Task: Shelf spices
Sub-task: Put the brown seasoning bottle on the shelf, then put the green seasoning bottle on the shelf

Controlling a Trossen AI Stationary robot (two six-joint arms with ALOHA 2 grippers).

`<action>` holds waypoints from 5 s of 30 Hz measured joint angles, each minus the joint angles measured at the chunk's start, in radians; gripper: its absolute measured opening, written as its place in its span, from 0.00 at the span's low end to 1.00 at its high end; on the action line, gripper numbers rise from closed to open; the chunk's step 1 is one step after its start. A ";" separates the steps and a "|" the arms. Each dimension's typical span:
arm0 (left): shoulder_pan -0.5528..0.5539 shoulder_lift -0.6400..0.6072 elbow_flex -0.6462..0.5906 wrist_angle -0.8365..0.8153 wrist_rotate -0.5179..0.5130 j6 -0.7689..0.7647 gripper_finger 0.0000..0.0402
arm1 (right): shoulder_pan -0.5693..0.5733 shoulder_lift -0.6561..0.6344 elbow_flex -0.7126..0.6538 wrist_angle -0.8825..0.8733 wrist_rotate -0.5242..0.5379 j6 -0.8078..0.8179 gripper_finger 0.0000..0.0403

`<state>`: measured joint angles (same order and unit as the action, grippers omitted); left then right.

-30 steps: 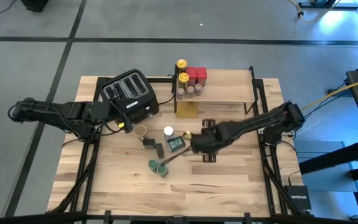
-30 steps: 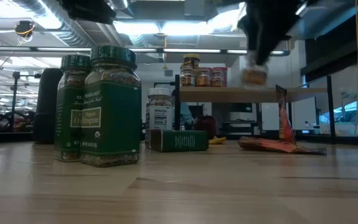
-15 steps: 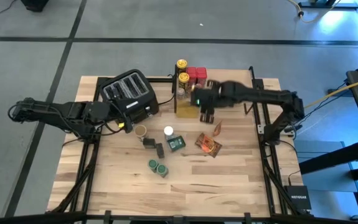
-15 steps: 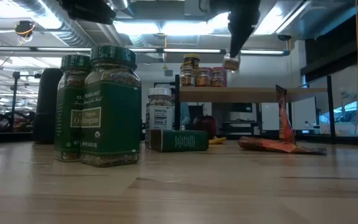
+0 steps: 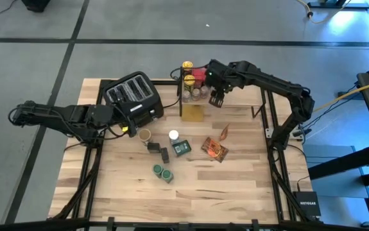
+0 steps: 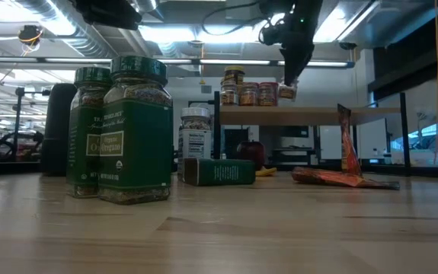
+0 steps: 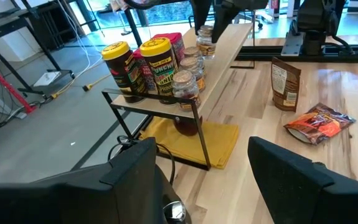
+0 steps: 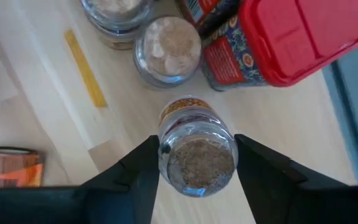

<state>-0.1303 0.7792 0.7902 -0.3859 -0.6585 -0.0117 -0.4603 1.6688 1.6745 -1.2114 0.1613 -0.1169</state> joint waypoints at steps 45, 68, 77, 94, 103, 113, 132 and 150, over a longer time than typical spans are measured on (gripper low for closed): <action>0.000 0.000 -0.001 -0.018 0.001 -0.027 0.62 | -0.271 -0.067 -0.165 0.626 -0.053 -0.160 0.57; -0.001 0.000 -0.001 -0.016 0.001 -0.030 0.62 | -0.059 -0.215 -0.079 0.382 0.019 -0.138 0.57; -0.001 0.002 -0.001 0.020 0.005 -0.055 0.62 | 0.352 -0.248 -0.106 0.082 0.056 0.092 0.57; -0.002 0.043 0.000 0.034 0.004 -0.012 0.62 | 0.651 -0.246 -0.404 0.381 0.082 0.216 0.57; -0.002 0.063 0.000 0.032 0.004 -0.014 0.62 | 0.649 -0.222 -0.480 0.760 0.144 0.189 0.57; -0.002 0.063 0.000 0.030 0.004 -0.024 0.62 | 0.650 -0.026 -0.481 0.804 0.065 0.107 0.71; -0.002 0.063 0.000 0.030 0.004 -0.026 0.62 | 0.704 0.144 -0.441 1.077 -0.236 -0.003 0.87; -0.002 0.063 0.000 0.030 0.004 -0.026 0.62 | 0.748 0.341 -0.441 1.511 -0.206 0.017 0.87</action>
<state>-0.1322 0.8417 0.7902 -0.3554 -0.6540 -0.0376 0.2875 2.0096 1.2335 0.2999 -0.0449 -0.1002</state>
